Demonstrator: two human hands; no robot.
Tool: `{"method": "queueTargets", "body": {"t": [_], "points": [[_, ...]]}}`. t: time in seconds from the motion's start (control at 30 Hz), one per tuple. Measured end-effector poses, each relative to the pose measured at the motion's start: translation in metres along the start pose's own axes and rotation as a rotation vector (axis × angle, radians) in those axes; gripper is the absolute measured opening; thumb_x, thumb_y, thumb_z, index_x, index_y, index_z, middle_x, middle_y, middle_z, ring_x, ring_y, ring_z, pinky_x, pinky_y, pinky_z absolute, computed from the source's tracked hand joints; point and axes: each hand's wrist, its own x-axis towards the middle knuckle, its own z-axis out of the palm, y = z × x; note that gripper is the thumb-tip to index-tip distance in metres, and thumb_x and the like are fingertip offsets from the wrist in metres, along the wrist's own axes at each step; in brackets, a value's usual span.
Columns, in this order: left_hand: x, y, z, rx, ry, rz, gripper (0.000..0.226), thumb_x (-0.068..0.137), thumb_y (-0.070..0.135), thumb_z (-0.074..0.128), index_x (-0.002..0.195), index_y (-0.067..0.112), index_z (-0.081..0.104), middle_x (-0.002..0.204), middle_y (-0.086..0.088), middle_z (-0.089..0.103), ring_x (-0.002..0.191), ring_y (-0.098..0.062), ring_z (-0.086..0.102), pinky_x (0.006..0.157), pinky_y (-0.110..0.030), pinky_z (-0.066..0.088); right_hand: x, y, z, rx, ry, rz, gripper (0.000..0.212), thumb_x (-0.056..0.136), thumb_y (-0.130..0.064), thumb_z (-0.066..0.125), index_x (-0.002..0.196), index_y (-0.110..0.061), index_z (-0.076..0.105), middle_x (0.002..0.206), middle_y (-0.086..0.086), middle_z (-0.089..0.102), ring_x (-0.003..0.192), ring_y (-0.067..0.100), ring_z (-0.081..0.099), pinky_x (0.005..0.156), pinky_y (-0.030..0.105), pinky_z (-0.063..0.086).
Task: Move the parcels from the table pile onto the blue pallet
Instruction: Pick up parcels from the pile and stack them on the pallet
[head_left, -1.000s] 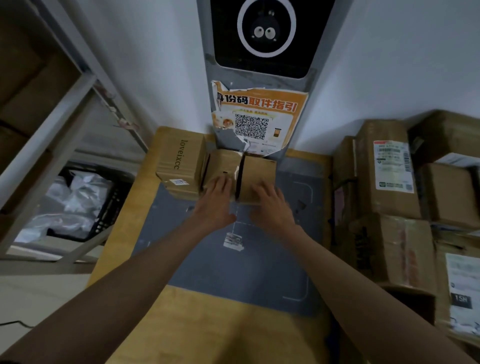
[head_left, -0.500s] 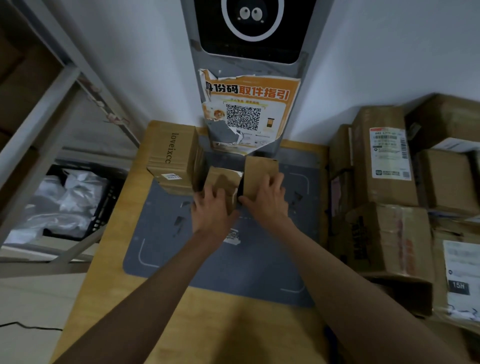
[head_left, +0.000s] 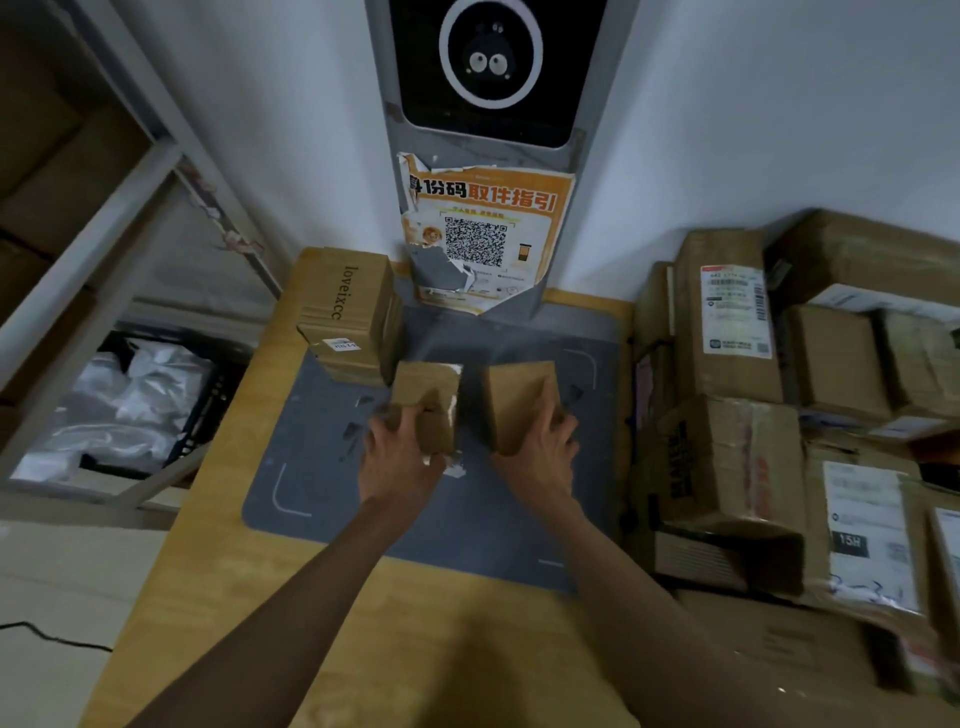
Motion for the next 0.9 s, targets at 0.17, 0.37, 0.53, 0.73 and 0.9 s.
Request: {"method": "queueTargets", "body": {"t": [0.17,0.37,0.53,0.73,0.9], "points": [[-0.031,0.007,-0.001,-0.011,-0.091,-0.105,0.086,0.062,0.063,0.076,0.125,0.023,0.033,0.125,-0.013,0.036,0.114,-0.042,0.047,0.090,-0.050,0.047,-0.050,0.026,0.004,-0.011,-0.082,0.006,0.129,0.072,-0.042,0.082,0.150,-0.036,-0.021,0.149,0.014,0.012,0.133,0.048,0.027,0.104,0.058,0.036],[-0.081,-0.002,0.006,-0.017,-0.100,-0.153,0.108,0.067,0.050,0.081,0.143,0.012,0.014,0.139,-0.017,0.034,0.122,-0.044,0.046,0.094,-0.051,0.046,-0.115,0.057,0.004,0.106,-0.153,0.089,0.137,0.068,-0.045,0.085,0.153,-0.020,-0.019,0.158,0.010,0.006,0.144,0.044,0.014,0.113,0.055,0.026],[-0.136,-0.029,-0.006,-0.046,-0.102,-0.211,0.130,0.058,0.048,0.088,0.151,0.007,0.007,0.152,-0.015,0.027,0.133,-0.038,0.040,0.100,-0.050,0.044,-0.172,0.075,-0.006,0.122,-0.215,0.082,0.131,0.068,-0.037,0.086,0.155,-0.014,-0.009,0.158,0.006,0.009,0.142,0.041,0.020,0.113,0.054,0.031],[-0.223,-0.055,-0.023,-0.068,-0.059,-0.196,0.113,0.056,0.050,0.089,0.143,0.005,0.033,0.133,-0.013,0.039,0.121,-0.033,0.043,0.097,-0.046,0.045,-0.243,0.099,-0.039,0.113,-0.233,-0.093,0.123,0.064,-0.039,0.086,0.152,-0.017,0.003,0.147,0.009,0.020,0.135,0.034,0.032,0.106,0.047,0.039],[-0.320,-0.062,-0.002,-0.156,-0.003,-0.227,0.113,0.051,0.044,0.093,0.141,0.010,0.034,0.124,-0.007,0.038,0.102,-0.029,0.050,0.081,-0.039,0.045,-0.300,0.141,-0.058,0.125,-0.222,-0.172,0.122,0.063,-0.041,0.084,0.152,-0.020,0.003,0.145,0.009,0.025,0.133,0.033,0.031,0.104,0.045,0.036]]}}
